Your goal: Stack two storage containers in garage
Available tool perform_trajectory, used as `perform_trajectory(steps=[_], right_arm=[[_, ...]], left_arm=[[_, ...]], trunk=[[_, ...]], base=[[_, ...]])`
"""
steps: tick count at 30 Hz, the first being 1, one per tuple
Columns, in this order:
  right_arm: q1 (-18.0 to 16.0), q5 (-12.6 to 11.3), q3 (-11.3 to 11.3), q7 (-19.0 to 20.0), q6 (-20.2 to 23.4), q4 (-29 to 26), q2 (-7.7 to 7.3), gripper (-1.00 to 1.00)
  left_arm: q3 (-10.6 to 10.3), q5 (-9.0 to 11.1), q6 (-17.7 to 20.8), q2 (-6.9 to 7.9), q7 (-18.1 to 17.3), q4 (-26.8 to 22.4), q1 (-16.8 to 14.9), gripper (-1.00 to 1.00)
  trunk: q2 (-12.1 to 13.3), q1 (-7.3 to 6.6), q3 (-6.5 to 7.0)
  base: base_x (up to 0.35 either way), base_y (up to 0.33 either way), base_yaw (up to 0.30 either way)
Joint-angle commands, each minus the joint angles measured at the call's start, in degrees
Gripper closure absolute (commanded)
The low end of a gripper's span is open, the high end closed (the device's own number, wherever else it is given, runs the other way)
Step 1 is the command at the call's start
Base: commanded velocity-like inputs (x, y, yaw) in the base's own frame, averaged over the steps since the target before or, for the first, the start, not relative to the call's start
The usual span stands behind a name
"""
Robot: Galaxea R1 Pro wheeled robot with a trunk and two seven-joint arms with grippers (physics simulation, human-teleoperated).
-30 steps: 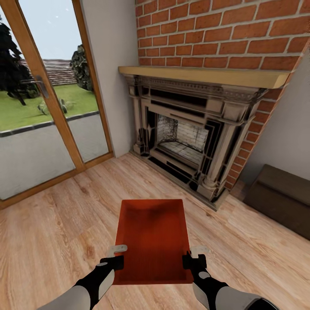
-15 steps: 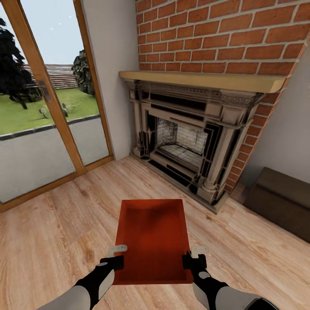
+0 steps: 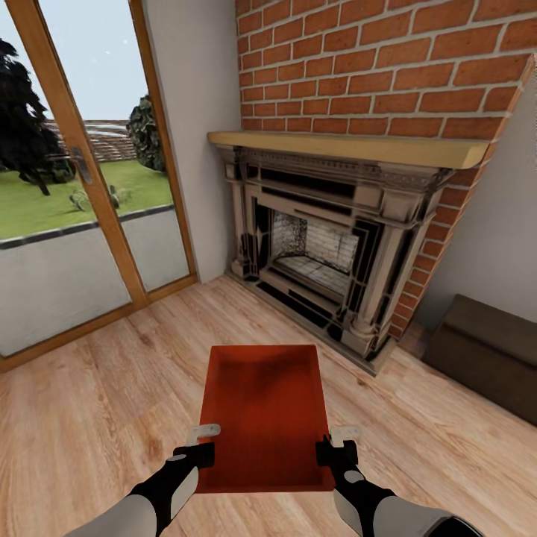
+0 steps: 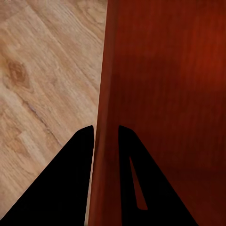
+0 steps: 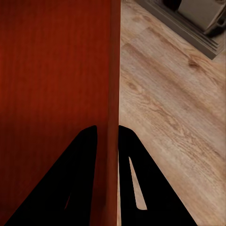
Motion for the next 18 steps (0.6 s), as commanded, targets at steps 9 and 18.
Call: perform_trajectory(steps=[9,18], right_arm=[[0.0,0.5,-2.7,0.0,0.1,-0.1,0.05,1.0],[0.0,0.5,-2.7,0.0,0.1,-0.1,0.05,1.0]], left_arm=[[1.6,-0.5,0.3,-0.02,0.7,-0.2,0.0,1.0],[1.6,-0.5,0.3,-0.02,0.7,-0.2,0.0,1.0]], trunk=[[0.0,0.0,0.78],[0.0,0.0,1.61]], base=[[0.0,0.0,0.0],[0.0,0.0,0.0]])
